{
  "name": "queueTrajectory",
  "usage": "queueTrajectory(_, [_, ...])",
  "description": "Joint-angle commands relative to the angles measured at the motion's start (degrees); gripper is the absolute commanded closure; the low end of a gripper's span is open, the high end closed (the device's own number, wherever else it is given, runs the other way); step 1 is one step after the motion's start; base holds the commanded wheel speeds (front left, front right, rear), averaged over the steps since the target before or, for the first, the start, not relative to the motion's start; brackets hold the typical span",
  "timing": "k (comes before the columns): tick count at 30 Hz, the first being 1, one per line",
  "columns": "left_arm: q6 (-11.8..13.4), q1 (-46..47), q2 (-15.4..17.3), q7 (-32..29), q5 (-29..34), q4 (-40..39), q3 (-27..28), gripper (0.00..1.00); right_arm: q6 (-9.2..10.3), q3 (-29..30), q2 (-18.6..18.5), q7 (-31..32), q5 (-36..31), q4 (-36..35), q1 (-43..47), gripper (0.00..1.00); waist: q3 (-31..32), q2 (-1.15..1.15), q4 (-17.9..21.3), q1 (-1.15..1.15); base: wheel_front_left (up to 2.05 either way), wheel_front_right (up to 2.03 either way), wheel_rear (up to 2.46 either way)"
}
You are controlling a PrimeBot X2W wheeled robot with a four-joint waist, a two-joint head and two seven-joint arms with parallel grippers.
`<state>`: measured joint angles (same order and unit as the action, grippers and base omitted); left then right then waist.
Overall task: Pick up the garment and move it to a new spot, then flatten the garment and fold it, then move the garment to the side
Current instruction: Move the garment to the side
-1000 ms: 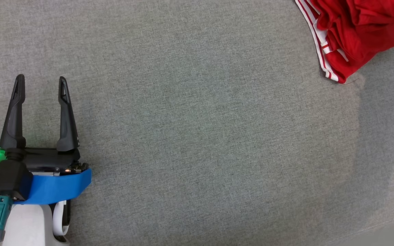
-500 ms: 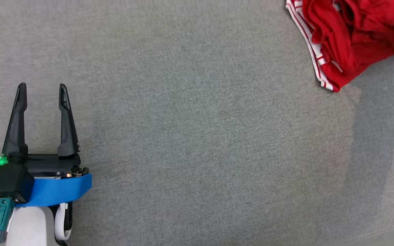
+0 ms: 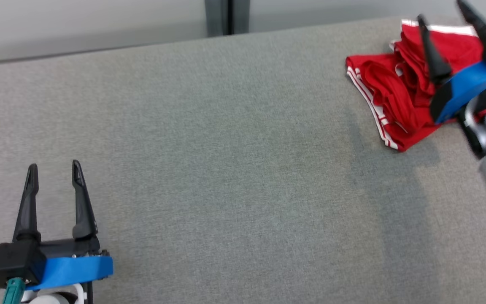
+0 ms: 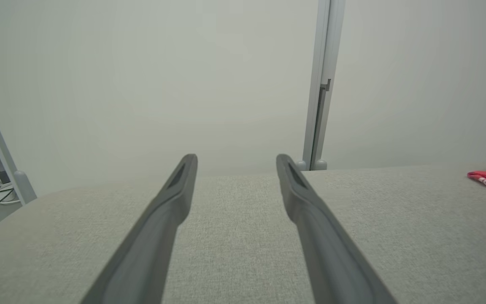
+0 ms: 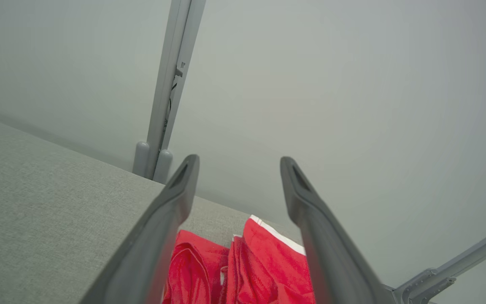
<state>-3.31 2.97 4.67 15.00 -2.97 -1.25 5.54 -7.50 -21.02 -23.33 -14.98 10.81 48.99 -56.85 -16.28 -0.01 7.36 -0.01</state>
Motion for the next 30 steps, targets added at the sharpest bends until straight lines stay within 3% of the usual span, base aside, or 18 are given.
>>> queueTrajectory(1, [0.2, -0.9, -0.2, 0.2, -0.3, 0.5, 0.5, 0.0, 0.01, 1.0, 1.4, -0.2, -0.3, -2.6, 3.1, 0.0, 1.3, 0.01, -0.2, 0.01, 0.0, 0.0, 0.0])
queueTrajectory(11, [-0.1, -4.6, -1.0, 0.2, -0.6, 3.7, 1.0, 0.0, 0.01, 4.0, 7.9, -0.2, -0.4, -14.6, 18.1, 0.0, 6.9, 0.01, -3.9, 0.01, 0.0, 0.0, 0.0])
queueTrajectory(30, [-0.6, -9.0, -1.6, 0.2, -0.3, 6.9, 0.7, 0.0, 0.0, 13.9, 14.7, -0.2, -0.5, -27.8, 44.6, 0.0, 14.1, 0.01, -8.3, 0.01, 0.0, 0.0, 0.0])
